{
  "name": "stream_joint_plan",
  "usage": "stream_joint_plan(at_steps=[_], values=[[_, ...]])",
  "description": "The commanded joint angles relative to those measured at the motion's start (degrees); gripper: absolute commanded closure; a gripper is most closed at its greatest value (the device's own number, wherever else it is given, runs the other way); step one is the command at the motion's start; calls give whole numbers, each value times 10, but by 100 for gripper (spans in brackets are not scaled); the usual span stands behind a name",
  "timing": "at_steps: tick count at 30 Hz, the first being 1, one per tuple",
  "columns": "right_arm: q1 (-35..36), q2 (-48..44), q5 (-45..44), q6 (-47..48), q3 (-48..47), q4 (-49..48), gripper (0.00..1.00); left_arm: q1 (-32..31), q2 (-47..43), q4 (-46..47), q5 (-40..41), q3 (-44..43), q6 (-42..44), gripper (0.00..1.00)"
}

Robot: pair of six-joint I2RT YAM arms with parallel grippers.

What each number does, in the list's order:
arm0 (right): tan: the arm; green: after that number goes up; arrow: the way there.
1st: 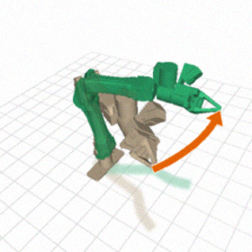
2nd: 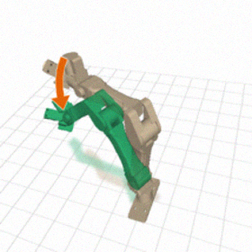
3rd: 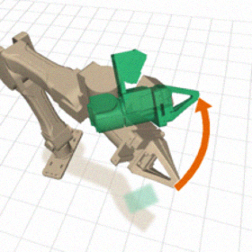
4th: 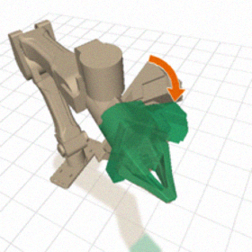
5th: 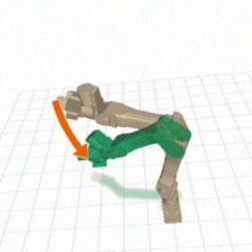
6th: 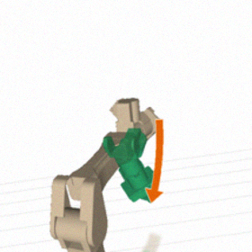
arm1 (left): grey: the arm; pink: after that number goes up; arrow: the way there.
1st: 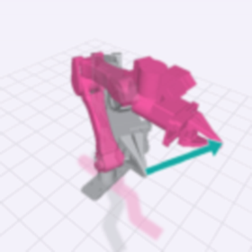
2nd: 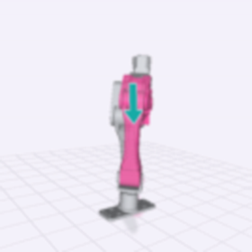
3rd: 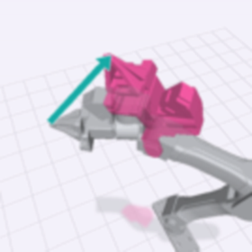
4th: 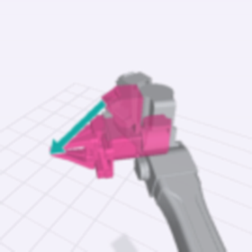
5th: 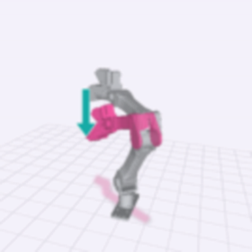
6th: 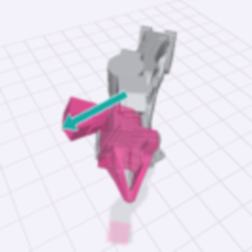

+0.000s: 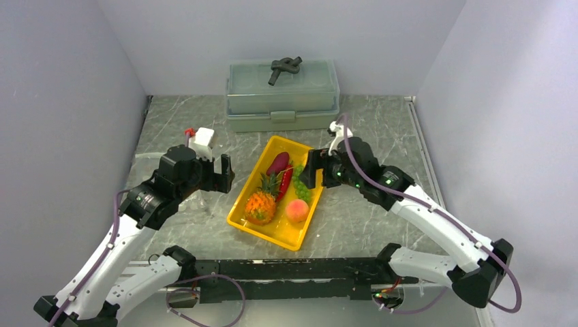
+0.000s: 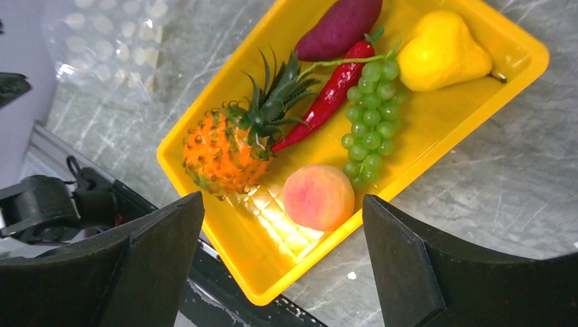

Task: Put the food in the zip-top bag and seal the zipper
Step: Adjust the bin at the center of the board.

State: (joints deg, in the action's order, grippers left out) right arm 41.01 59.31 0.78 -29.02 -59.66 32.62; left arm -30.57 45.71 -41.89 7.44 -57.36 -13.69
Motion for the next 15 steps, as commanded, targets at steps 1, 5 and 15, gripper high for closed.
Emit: stream_joint_plan(at_steps=[1, 5, 15], values=[[54, 26, -97, -34, -27, 19, 10, 0, -1, 2, 14, -12, -15, 0], [106, 55, -156, -65, -25, 46, 11, 0, 1, 1, 14, -11, -15, 0], [201, 107, -234, -179, 18, 88, 13, 0, 0, 1, 10, -12, -17, 0]])
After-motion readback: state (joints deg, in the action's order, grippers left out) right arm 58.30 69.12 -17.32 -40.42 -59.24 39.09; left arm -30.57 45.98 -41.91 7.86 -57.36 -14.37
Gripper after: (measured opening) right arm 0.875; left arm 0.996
